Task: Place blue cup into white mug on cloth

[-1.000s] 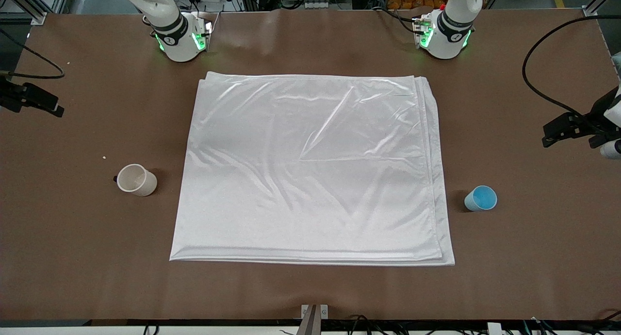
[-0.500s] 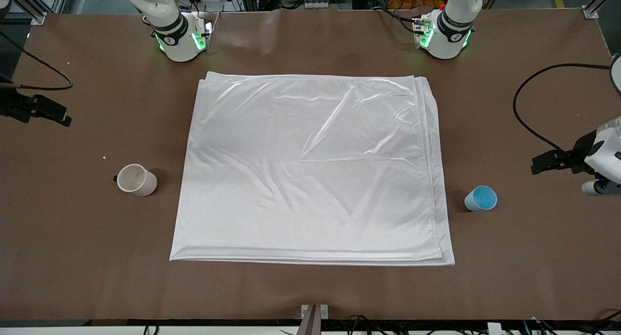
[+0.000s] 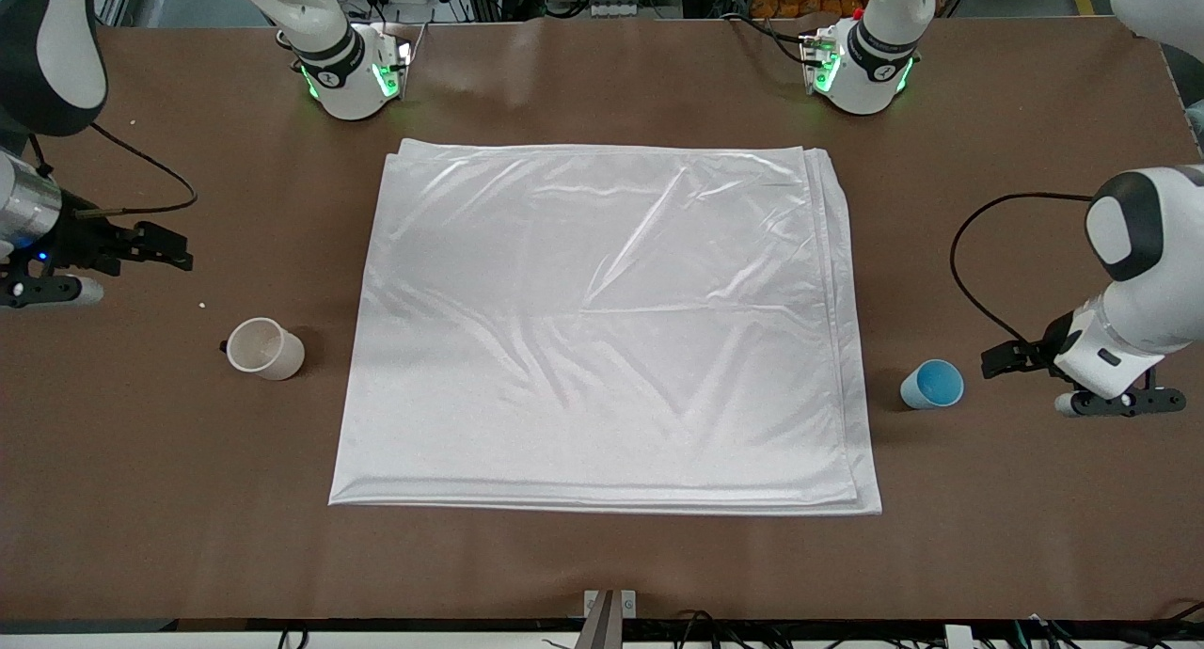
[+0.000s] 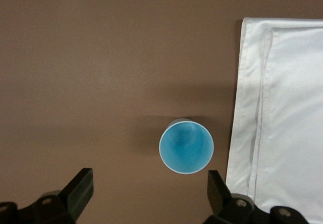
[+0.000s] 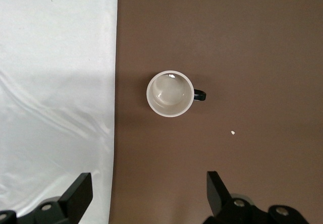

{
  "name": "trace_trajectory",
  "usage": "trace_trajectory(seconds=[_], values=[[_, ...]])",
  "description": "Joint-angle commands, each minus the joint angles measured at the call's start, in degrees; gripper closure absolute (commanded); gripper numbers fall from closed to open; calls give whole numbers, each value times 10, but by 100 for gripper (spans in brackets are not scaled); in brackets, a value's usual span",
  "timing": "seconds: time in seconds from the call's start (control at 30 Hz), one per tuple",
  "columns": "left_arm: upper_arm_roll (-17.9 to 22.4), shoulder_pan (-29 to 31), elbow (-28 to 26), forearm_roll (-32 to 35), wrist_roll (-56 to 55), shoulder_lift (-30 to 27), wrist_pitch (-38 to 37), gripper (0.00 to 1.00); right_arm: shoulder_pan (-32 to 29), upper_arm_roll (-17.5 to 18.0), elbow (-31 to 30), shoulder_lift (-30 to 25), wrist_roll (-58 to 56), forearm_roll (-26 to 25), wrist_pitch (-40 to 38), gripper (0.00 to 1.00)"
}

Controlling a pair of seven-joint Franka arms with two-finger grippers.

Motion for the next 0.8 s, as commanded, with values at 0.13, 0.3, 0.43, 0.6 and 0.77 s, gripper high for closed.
trace_trajectory(seconds=[0.13, 0.3, 0.43, 0.6, 0.77], values=[[1, 10, -5, -7, 6, 60, 47, 0, -27, 4, -18, 39, -156, 11, 31, 0], [1, 10, -5, -7, 5, 85, 64, 0, -39, 3, -19, 63, -238, 10, 57, 0], [1, 9, -15, -7, 4, 85, 66, 0, -59, 3, -18, 81, -359, 10, 86, 0], [1, 9, -26, -7, 4, 88, 82, 0, -72, 3, -21, 99, -489, 10, 112, 0], [1, 9, -51, -7, 4, 87, 111, 0, -71, 3, -21, 117, -591, 4, 135, 0]])
